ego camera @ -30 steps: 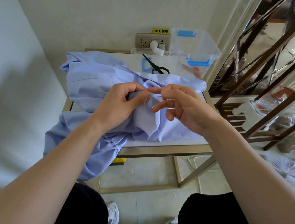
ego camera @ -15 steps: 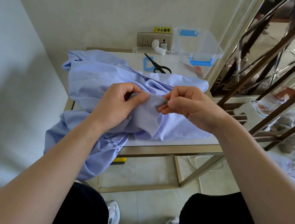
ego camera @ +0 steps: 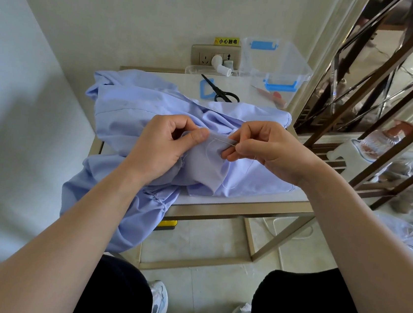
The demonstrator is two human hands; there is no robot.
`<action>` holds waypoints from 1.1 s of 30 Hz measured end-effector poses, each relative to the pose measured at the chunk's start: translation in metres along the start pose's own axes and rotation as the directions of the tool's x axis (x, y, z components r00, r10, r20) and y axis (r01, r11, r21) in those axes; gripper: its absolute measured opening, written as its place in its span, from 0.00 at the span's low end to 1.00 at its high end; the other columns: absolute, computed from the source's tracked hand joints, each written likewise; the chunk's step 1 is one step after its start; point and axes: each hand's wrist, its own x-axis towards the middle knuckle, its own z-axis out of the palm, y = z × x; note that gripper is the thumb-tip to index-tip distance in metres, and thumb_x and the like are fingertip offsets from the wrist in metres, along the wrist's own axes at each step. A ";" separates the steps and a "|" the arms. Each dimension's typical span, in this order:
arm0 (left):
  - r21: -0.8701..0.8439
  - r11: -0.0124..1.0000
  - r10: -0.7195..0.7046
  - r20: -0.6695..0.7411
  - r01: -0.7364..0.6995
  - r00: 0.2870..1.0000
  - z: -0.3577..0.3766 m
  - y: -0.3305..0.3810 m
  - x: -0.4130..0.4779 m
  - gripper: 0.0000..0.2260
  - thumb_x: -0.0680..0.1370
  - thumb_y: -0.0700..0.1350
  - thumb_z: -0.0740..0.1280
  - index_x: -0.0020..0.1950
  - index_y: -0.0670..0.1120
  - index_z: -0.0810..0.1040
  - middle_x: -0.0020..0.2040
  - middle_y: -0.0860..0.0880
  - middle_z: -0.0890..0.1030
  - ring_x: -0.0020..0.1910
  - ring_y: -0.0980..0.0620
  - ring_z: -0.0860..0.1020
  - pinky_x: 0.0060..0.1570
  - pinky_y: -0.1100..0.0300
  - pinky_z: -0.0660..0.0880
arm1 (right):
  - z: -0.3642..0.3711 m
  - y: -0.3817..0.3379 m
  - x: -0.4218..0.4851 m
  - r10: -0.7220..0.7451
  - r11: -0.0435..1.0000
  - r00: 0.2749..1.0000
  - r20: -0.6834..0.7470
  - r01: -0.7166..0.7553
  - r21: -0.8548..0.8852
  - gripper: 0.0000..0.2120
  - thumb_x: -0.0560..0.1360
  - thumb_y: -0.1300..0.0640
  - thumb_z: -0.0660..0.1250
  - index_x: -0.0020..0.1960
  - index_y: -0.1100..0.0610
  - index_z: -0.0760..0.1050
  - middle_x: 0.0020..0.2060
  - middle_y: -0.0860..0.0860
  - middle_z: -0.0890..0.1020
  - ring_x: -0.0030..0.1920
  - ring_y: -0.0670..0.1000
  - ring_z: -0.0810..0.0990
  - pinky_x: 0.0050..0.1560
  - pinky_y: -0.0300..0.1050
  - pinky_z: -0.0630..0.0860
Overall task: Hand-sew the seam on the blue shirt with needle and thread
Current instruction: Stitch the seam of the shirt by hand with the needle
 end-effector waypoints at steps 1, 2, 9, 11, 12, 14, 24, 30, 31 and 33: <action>-0.005 1.000 0.003 0.000 -0.003 1.000 0.000 0.000 0.000 0.13 0.78 0.44 0.69 0.34 0.55 0.77 0.27 0.58 0.74 0.30 0.60 0.69 0.34 0.70 0.67 | 0.000 0.000 0.000 -0.002 1.000 1.000 0.002 0.002 -0.010 0.07 0.71 0.70 0.65 0.37 0.61 0.71 0.47 0.63 0.81 0.46 0.54 0.85 0.50 0.40 0.79; -0.009 1.000 0.009 0.002 -0.009 1.000 0.000 0.001 0.000 0.13 0.78 0.43 0.69 0.35 0.55 0.77 0.27 0.59 0.74 0.30 0.60 0.70 0.35 0.71 0.68 | 0.000 0.000 -0.001 -0.003 1.000 1.000 0.001 0.003 -0.020 0.10 0.73 0.72 0.64 0.37 0.61 0.71 0.48 0.63 0.81 0.46 0.54 0.84 0.50 0.40 0.79; -0.010 0.999 0.049 -0.001 -0.049 0.999 0.000 0.002 0.000 0.10 0.78 0.40 0.69 0.39 0.52 0.80 0.32 0.63 0.79 0.35 0.64 0.75 0.39 0.73 0.70 | 0.001 -0.002 0.000 0.015 1.000 0.999 -0.032 -0.016 -0.016 0.05 0.69 0.67 0.65 0.36 0.61 0.71 0.47 0.61 0.81 0.46 0.54 0.85 0.50 0.40 0.79; -0.007 0.998 0.055 -0.002 -0.055 0.998 0.000 0.001 0.000 0.10 0.78 0.40 0.69 0.39 0.52 0.80 0.32 0.63 0.79 0.35 0.64 0.75 0.39 0.72 0.70 | 0.001 -0.002 -0.001 0.016 0.999 0.999 -0.034 -0.017 -0.029 0.09 0.72 0.71 0.65 0.36 0.61 0.71 0.46 0.61 0.81 0.46 0.54 0.85 0.50 0.40 0.79; -0.003 0.998 0.060 -0.001 -0.060 0.998 0.000 0.001 0.000 0.10 0.78 0.40 0.69 0.39 0.52 0.80 0.32 0.63 0.79 0.35 0.64 0.75 0.39 0.72 0.70 | 0.001 -0.002 -0.001 0.018 0.999 0.999 -0.037 -0.020 -0.042 0.11 0.73 0.73 0.64 0.36 0.61 0.71 0.46 0.60 0.81 0.46 0.54 0.85 0.50 0.40 0.79; 0.000 0.998 0.069 0.001 -0.069 0.998 0.000 0.001 0.000 0.10 0.78 0.40 0.69 0.39 0.52 0.80 0.32 0.63 0.79 0.35 0.64 0.75 0.39 0.73 0.70 | 0.002 -0.003 -0.002 0.024 0.998 0.999 -0.042 -0.027 -0.065 0.14 0.75 0.75 0.61 0.36 0.61 0.71 0.46 0.59 0.81 0.46 0.54 0.85 0.50 0.40 0.79; 0.015 0.995 0.101 0.011 -0.101 0.995 0.000 0.000 0.000 0.08 0.77 0.41 0.70 0.41 0.53 0.80 0.33 0.64 0.80 0.37 0.63 0.77 0.39 0.73 0.70 | 0.004 -0.006 -0.003 0.047 0.993 0.995 -0.083 -0.056 -0.109 0.14 0.75 0.75 0.62 0.36 0.60 0.70 0.48 0.60 0.81 0.46 0.54 0.85 0.53 0.41 0.79; 0.023 0.995 0.098 0.011 -0.098 0.995 0.001 -0.002 0.001 0.07 0.78 0.41 0.70 0.42 0.52 0.80 0.35 0.64 0.80 0.38 0.63 0.77 0.41 0.71 0.72 | 0.004 -0.007 -0.004 0.062 0.991 0.995 -0.077 -0.070 -0.114 0.14 0.74 0.75 0.63 0.35 0.60 0.70 0.48 0.59 0.81 0.47 0.55 0.86 0.55 0.41 0.79; 0.022 0.995 0.098 0.010 -0.098 0.995 0.000 -0.003 0.001 0.07 0.78 0.41 0.70 0.42 0.52 0.80 0.35 0.64 0.80 0.38 0.63 0.77 0.41 0.71 0.72 | 0.004 -0.007 -0.004 0.062 0.991 0.995 -0.078 -0.071 -0.115 0.14 0.74 0.75 0.63 0.35 0.60 0.70 0.48 0.59 0.81 0.47 0.55 0.86 0.55 0.41 0.79; 0.024 0.995 0.097 0.011 -0.098 0.995 0.000 -0.003 0.001 0.07 0.78 0.41 0.70 0.42 0.53 0.80 0.35 0.64 0.80 0.38 0.63 0.77 0.41 0.71 0.72 | 0.004 -0.007 -0.004 0.065 0.990 0.995 -0.080 -0.075 -0.122 0.14 0.74 0.74 0.63 0.35 0.60 0.70 0.48 0.60 0.81 0.47 0.55 0.86 0.56 0.41 0.79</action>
